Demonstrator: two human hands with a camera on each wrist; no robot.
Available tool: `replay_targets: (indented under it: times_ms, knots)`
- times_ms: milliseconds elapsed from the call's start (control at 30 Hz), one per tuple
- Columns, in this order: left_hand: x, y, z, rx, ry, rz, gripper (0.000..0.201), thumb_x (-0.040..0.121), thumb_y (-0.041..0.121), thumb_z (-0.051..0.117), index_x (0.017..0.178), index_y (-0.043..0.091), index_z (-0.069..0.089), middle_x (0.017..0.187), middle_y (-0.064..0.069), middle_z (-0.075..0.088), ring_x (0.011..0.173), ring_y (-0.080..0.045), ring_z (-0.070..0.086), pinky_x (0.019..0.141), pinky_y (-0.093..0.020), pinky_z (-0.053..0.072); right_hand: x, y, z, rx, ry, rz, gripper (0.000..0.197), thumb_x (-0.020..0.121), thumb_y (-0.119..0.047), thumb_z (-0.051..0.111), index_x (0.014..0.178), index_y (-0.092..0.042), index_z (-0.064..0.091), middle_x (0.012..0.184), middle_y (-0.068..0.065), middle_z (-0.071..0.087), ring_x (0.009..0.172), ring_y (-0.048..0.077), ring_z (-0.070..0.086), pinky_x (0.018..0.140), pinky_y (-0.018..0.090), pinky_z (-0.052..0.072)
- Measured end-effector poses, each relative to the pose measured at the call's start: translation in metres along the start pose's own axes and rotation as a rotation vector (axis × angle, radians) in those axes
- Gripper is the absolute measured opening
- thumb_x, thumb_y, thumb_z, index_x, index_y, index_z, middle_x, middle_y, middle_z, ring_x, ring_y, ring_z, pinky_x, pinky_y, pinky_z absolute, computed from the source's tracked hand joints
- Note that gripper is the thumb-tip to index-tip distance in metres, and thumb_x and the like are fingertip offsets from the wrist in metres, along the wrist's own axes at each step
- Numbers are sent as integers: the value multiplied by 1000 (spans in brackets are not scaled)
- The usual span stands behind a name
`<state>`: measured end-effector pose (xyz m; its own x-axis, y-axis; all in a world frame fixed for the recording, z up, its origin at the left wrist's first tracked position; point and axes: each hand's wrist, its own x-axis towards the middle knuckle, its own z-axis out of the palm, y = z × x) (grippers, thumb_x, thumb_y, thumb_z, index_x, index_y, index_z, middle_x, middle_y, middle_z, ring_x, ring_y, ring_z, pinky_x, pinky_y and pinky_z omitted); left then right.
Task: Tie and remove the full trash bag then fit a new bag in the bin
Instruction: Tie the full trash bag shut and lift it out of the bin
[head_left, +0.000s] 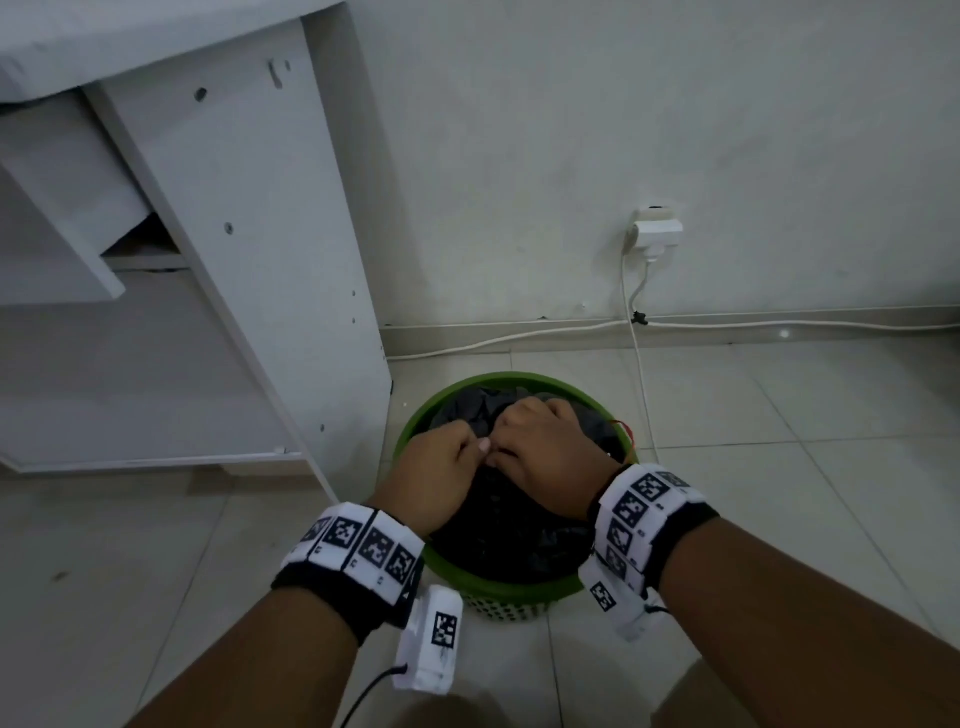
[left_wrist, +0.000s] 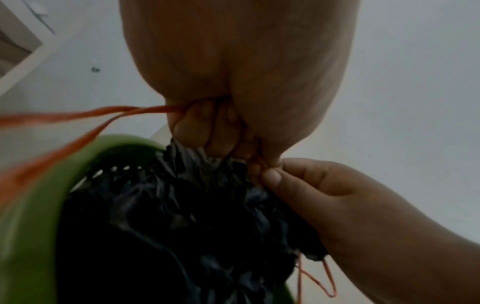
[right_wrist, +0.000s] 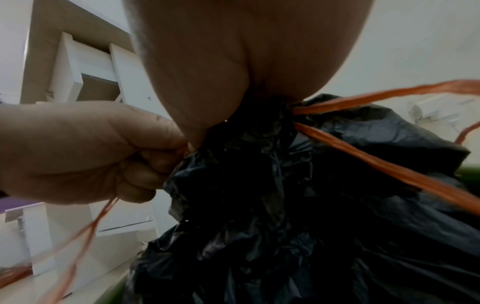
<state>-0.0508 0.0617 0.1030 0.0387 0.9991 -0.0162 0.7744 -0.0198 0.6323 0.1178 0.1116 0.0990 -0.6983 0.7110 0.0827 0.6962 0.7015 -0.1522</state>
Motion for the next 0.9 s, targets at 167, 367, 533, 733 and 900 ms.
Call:
replay_targets:
  times_ms: [167,367,533,733,900]
  knots:
    - [-4,-17,-11,-25,-35,56,26,97,26,63,74,12,66,66,3,61,61,-8,53,56,-19,36,-7,14,9,-24,15,-78,48,92,-53,27,102,-28,67,111,-3,56,113,23,48,95,40,19]
    - [-7,-28,-13,10,-9,91,26,97,23,63,73,12,63,61,5,57,58,-7,51,55,-20,36,-5,17,9,-17,16,-60,32,96,-47,40,104,-30,67,117,-5,53,118,21,45,99,41,18]
    - [-8,-34,-13,90,34,130,27,97,24,63,74,9,62,63,-5,62,61,-22,58,59,-38,44,-4,19,8,7,6,-44,26,99,-44,43,105,-31,65,117,-4,51,117,19,44,103,41,17]
    - [-7,-26,-10,86,3,73,32,100,25,57,71,14,52,64,-2,56,60,-18,55,58,-33,40,-9,13,3,94,63,0,24,93,-48,52,103,-32,65,112,-9,56,116,16,47,107,43,24]
    - [-11,-19,-10,-228,50,-140,25,102,19,50,81,15,62,68,-3,68,55,-12,61,56,-26,45,-36,21,-10,352,660,42,40,78,-50,74,96,-14,69,103,1,67,102,18,61,91,34,47]
